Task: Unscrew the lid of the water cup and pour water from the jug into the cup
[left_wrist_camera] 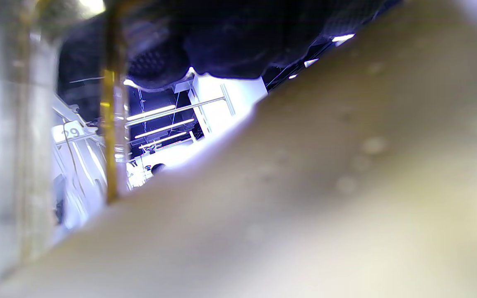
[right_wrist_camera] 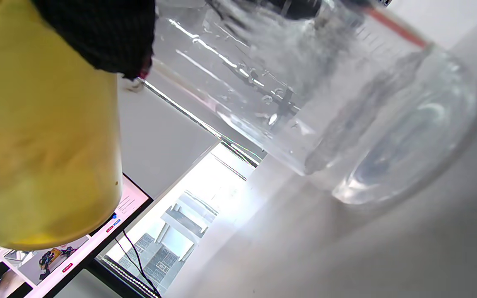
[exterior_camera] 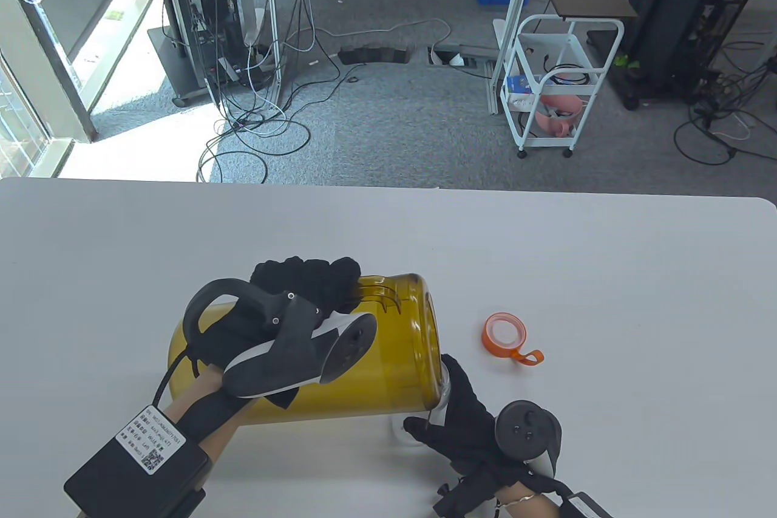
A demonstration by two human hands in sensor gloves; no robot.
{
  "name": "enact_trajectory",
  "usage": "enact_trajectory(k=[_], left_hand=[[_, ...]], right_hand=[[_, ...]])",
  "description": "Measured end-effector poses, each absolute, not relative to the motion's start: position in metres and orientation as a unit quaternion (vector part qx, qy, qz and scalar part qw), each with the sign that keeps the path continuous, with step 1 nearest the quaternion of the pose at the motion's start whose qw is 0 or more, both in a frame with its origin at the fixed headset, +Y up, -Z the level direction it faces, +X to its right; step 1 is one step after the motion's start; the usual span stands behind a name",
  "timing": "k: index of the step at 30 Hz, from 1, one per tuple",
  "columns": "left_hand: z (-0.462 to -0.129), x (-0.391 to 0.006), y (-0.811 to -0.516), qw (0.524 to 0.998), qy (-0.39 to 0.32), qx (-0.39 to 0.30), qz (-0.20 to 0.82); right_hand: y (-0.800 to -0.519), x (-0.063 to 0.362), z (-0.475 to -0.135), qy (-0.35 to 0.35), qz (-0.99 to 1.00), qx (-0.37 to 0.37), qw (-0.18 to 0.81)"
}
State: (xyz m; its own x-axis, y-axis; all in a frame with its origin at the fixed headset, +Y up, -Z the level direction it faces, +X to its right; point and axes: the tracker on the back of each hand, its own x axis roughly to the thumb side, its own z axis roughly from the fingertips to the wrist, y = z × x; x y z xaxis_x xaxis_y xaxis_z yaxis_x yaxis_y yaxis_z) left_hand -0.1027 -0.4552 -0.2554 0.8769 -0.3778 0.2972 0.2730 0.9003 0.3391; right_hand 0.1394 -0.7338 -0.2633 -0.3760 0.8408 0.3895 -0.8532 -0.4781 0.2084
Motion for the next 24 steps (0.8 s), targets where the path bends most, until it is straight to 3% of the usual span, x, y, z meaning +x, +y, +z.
enact_trajectory(k=[24], left_hand=[[-0.2544, -0.0945, -0.4526, 0.951, -0.187, 0.150, -0.193]], right_hand=[[-0.7334, 0.1390, -0.2631, -0.013, 0.829, 0.226, 0.511]])
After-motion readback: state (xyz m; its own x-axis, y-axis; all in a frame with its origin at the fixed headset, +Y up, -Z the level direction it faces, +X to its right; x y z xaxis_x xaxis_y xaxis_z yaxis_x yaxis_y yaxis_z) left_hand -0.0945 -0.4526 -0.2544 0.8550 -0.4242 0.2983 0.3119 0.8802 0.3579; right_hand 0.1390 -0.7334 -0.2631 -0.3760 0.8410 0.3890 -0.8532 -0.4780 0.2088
